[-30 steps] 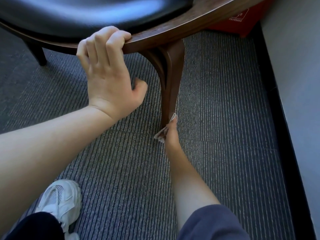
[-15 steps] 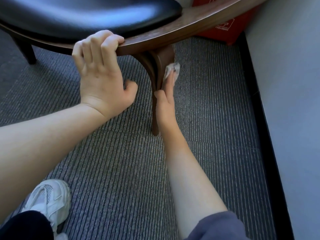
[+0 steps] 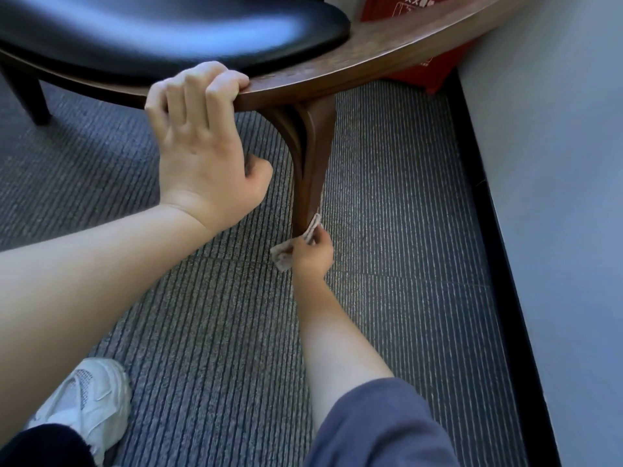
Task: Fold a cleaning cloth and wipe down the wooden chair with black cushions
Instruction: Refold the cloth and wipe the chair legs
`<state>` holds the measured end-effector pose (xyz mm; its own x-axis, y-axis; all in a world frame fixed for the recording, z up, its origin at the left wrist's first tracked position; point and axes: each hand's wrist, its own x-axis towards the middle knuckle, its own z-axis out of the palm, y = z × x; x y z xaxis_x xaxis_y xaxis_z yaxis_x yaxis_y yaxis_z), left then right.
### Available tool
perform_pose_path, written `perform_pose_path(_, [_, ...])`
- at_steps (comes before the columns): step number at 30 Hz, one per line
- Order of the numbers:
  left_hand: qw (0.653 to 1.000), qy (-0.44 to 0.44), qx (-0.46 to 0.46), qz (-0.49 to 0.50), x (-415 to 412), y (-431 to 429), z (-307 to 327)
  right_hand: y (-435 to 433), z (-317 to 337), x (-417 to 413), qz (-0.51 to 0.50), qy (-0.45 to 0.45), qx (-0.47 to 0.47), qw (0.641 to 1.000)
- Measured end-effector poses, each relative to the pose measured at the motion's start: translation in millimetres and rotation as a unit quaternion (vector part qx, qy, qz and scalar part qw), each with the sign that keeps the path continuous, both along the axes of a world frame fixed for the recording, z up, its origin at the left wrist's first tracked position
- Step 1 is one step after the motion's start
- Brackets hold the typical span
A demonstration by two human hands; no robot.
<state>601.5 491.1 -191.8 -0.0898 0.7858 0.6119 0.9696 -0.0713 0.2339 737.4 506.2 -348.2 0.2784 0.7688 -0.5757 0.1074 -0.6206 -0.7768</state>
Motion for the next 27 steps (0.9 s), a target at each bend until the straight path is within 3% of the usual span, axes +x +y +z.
perform_pose_path(3, [1.000, 0.001, -0.004, -0.007, -1.0, -0.4, -0.4, 6.9, 3.1, 0.4, -0.049, -0.016, -0.001, 0.999])
perform_pose_path(7, [0.998, 0.009, -0.054, -0.036, -9.6, -7.2, 5.1, -10.8, 25.5, 10.1, -0.066, 0.045, -0.012, 0.997])
perform_pose_path(11, [0.985, 0.011, -0.148, -0.092, -21.8, -16.4, 24.2, -45.8, 87.4, 12.4, -0.046, 0.142, -0.034, 0.988])
perform_pose_path(14, [0.955, -0.026, -0.256, -0.149, -32.0, -25.9, 53.0, -69.1, 145.4, 6.1, 0.001, 0.171, -0.061, 0.983])
perform_pose_path(17, [0.923, -0.136, -0.324, -0.157, -55.7, -44.1, 88.9, -82.3, 212.2, -6.0, 0.051, 0.184, -0.083, 0.978])
perform_pose_path(20, [0.890, -0.297, -0.339, -0.070, -87.6, -62.4, 139.3, -80.1, 279.5, -26.6, 0.085, 0.206, -0.100, 0.970])
perform_pose_path(23, [0.819, -0.420, -0.391, 0.012, -122.3, -61.9, 191.1, -63.7, 338.3, -61.4, 0.103, 0.222, -0.101, 0.964])
perform_pose_path(27, [0.734, -0.523, -0.432, 0.040, -175.5, -32.3, 247.1, -27.1, 398.0, -122.9, 0.116, 0.238, -0.102, 0.959])
